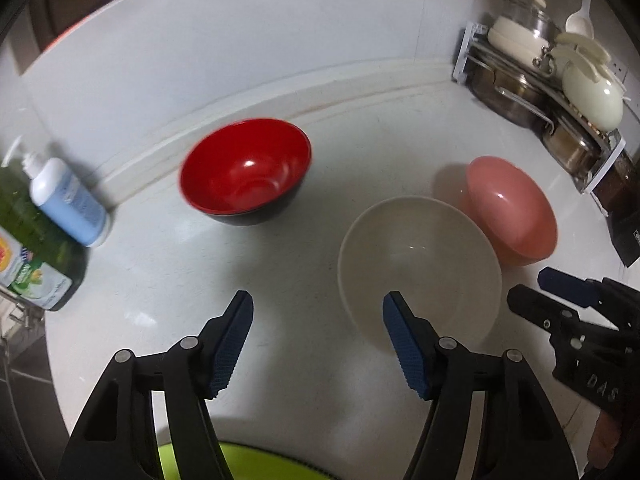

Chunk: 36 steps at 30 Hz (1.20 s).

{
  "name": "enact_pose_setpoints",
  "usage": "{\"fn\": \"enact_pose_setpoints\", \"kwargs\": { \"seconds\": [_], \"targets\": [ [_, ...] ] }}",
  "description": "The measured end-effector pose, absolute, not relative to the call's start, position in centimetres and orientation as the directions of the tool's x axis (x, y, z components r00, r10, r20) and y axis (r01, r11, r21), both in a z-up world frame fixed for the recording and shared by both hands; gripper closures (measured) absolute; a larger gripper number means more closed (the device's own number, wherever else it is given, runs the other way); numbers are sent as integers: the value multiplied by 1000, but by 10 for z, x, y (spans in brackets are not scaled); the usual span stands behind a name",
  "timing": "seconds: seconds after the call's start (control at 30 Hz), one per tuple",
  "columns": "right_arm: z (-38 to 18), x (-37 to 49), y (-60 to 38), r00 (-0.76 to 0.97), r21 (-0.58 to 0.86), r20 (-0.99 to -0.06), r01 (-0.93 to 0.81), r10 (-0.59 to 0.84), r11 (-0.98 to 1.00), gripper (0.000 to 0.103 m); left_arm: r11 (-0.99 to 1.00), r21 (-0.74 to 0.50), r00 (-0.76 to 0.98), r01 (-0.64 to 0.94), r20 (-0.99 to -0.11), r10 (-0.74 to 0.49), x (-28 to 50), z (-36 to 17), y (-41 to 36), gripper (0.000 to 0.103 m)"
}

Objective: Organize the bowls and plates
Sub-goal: 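Move both tools to the white bowl and close them on its rim, then carry the white bowl with both tools away from the pink bowl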

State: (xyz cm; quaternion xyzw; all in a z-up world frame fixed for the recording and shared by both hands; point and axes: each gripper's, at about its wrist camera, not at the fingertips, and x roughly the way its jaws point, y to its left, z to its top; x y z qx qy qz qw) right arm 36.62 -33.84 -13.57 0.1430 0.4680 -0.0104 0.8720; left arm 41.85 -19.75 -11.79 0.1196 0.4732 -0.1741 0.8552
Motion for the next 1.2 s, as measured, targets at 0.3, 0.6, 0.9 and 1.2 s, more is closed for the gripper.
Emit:
{"fn": "enact_pose_setpoints", "kwargs": {
  "seconds": [0.3,0.6,0.9,1.2],
  "targets": [
    [-153,385,-336,515,244,-846,152,133,958,71,902,23,436,432,-881,-186,443,-142,-215,49],
    [-159,392,-336,499,235,-856,151,131,960,87,895,7,391,447,-901,-188,453,-154,-221,77],
    [-159,392,-338,504,242,-854,163,130,956,90,903,-42,360,428,-908,-213,453,-156,-220,94],
    [-138,368,-338,524,252,-839,139,145,958,90,909,-51,389,414,-893,-227,427,-133,-211,94]
  ]
}}
